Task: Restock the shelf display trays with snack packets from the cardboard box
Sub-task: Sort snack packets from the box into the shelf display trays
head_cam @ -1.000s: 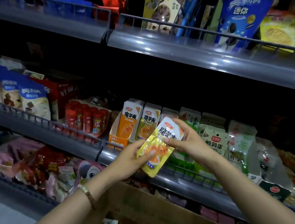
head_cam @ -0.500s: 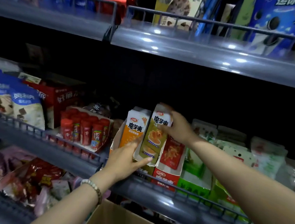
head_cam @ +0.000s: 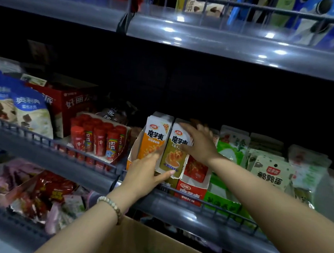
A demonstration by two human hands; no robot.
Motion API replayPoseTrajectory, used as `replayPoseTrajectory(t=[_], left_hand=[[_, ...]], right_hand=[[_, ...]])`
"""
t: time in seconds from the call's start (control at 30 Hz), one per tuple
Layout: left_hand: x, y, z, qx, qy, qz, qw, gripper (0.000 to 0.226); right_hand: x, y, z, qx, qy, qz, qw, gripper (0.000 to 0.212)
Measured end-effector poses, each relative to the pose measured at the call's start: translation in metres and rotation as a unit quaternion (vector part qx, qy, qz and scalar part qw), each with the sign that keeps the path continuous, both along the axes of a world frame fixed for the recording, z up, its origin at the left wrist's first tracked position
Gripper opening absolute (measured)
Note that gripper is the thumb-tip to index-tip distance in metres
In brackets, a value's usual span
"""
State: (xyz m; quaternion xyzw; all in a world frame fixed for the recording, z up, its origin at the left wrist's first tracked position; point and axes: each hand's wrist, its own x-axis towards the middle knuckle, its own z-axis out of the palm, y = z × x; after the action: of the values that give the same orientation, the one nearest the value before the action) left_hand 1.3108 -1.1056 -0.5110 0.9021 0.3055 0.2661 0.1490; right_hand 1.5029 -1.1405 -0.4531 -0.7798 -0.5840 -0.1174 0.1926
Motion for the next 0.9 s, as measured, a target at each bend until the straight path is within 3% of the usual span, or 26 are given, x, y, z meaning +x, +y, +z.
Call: replayPoseTrajectory(t=[0.1,0.37,0.5,0.67,0.8,0.9], left_hand=[[0.000,-0.004,-0.002,0.023,0.023,0.025,0.999,0.074],[-0.025,-0.053,0.002,0.047,-0.010,-0.002,0.999,0.077],[-0.048,-0.092,-0.020,0.059,0.042,-0.034,0.997,0.088],[-0.070,-0.132,-0.076,0.047,0.100,-0.079,0.991,0.083],[-0.077,-0.156,-0.132,-0.019,0.168,-0.117,0.979,0.098],[-0.082,-0.162,-0.174,-0.148,0.246,-0.146,0.947,0.118]], right_hand=[[-0.003,-0.015,0.000,0.009,0.045,0.003,0.999,0.067],[-0.033,-0.131,-0.010,0.041,0.158,0.043,0.986,0.063],[-0.047,-0.204,-0.045,0.020,0.216,0.064,0.974,0.059],[-0.059,-0.270,-0.121,0.020,0.292,0.054,0.955,0.055],[-0.077,-0.298,-0.186,-0.032,0.425,-0.022,0.904,0.051],[-0.086,-0.305,-0.231,-0.136,0.507,-0.103,0.845,0.054]])
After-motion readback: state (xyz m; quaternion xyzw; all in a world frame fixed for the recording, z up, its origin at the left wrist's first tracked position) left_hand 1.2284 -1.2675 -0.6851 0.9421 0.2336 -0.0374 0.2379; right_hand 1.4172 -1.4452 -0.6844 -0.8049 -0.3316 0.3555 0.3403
